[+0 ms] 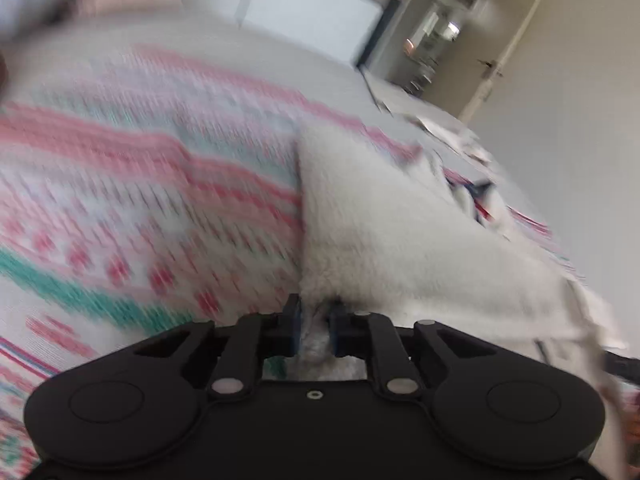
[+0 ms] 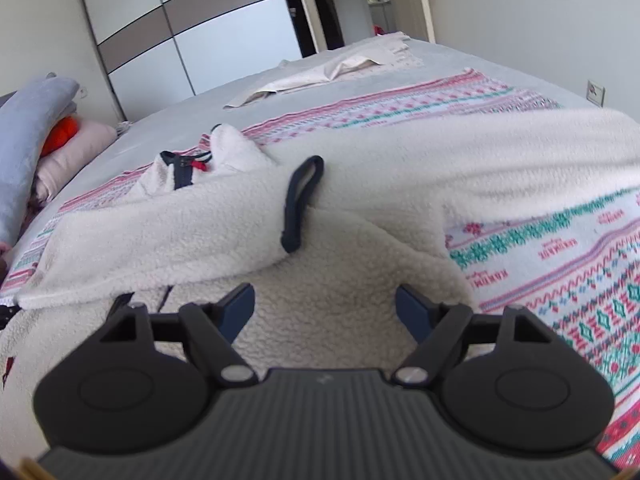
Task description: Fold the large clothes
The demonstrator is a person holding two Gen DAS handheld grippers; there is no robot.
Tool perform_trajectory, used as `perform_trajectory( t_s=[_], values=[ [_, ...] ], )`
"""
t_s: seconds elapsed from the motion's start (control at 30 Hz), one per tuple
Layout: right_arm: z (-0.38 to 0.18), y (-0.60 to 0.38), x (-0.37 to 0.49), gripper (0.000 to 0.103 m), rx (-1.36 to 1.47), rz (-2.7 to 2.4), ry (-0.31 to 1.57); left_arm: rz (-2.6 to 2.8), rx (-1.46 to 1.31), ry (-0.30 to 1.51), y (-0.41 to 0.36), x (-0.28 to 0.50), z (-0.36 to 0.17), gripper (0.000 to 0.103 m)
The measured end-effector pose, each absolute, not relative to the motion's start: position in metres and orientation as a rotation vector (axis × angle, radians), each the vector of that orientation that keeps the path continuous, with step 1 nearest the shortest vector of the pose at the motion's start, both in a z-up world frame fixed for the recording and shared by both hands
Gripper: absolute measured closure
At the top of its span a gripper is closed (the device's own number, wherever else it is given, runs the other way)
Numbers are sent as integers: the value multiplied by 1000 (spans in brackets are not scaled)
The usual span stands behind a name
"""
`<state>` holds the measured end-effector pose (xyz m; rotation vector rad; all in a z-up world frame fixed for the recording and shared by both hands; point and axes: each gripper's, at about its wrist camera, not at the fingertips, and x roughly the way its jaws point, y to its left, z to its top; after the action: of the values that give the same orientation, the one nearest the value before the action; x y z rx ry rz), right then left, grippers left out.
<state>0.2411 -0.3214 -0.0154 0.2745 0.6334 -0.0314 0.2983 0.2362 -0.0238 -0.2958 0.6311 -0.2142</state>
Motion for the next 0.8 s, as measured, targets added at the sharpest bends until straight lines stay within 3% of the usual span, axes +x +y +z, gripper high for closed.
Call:
perform_trajectory(
  t_s=[0.1, 0.17, 0.2, 0.27, 0.47, 0.6, 0.8],
  values=[
    [-15, -322, 236, 26, 250, -26, 628, -143, 26, 464, 196, 274, -4, 90],
    [-18, -322, 235, 25, 231, -31, 635, -101, 114, 579, 186, 288, -25, 90],
    [-20, -323, 234, 25, 229, -34, 642, -97, 98, 648, 188, 296, -38, 89],
    [-25, -322, 232, 25, 206, -30, 648, -82, 104, 619, 189, 292, -42, 85],
    [-24, -308, 224, 20, 48, -11, 656, -85, 102, 587, 191, 272, -8, 79],
    [-15, -304, 220, 19, 27, 3, 646, -128, 67, 489, 186, 258, 22, 54],
    [-8, -310, 222, 17, 58, 4, 603, -258, 12, 427, 142, 268, 38, 52]
  ],
)
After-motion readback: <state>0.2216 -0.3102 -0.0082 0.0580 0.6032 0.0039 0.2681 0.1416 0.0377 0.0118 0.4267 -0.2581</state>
